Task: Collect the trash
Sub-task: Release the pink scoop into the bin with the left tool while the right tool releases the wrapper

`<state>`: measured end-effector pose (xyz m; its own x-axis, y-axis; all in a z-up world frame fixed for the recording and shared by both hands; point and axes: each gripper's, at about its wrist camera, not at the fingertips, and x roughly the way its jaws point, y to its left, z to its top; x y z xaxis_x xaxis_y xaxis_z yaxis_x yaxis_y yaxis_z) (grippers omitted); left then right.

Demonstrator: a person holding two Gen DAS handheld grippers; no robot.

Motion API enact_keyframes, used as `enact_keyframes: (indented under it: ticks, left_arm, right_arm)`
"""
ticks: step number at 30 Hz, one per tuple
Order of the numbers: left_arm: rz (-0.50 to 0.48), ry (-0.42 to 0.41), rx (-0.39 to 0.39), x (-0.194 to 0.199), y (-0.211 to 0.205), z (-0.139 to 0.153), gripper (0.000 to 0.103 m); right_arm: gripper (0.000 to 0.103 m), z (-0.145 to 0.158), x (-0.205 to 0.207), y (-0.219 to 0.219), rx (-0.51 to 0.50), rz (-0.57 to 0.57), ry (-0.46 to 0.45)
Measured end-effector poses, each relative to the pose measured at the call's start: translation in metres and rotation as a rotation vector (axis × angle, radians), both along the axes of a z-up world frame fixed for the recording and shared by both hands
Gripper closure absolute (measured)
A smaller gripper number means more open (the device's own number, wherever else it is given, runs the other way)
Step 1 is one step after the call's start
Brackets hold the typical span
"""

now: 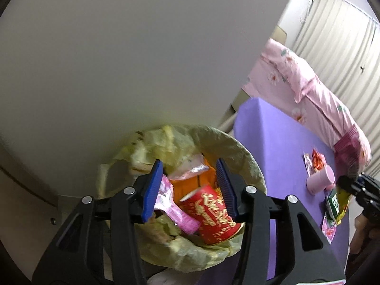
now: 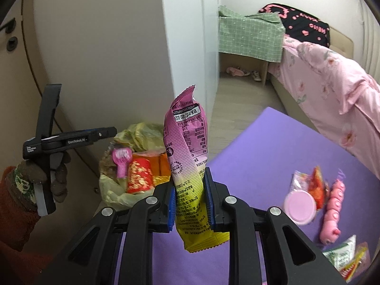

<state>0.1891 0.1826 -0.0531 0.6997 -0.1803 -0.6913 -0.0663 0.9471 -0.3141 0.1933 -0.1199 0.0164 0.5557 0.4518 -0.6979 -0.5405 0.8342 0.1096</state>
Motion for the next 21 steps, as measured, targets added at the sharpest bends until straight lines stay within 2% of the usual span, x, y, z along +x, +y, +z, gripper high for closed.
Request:
enact_keyframes:
  ticks: [7,10,12,16,18,21]
  left_arm:
    - [0.139,-0.001,0.059,-0.038,0.038,0.005,0.059]
    - [0.168,-0.004,0.076,-0.056,0.049,0.000,0.059]
    - [0.179,-0.002,0.077,-0.065,0.055,-0.005,0.059]
    - [0.196,0.009,0.070,-0.078,0.063,-0.014,0.059]
    - [0.201,0.009,0.066,-0.080,0.066,-0.017,0.059]
    - [0.202,0.007,0.050,-0.081,0.069,-0.020,0.059]
  right_arm:
    - [0.083,-0.005,0.022,0.074,0.056,0.145,0.058]
    - [0.083,-0.028,0.036,0.117,0.061,0.216,0.145]
    - [0.083,-0.050,0.045,0.141,0.027,0.239,0.202]
    - [0.083,-0.113,0.060,0.175,-0.162,0.236,0.283]
    - [0.083,-0.135,0.066,0.180,-0.232,0.217,0.313]
    - [0.082,-0.143,0.069,0.179,-0.223,0.199,0.339]
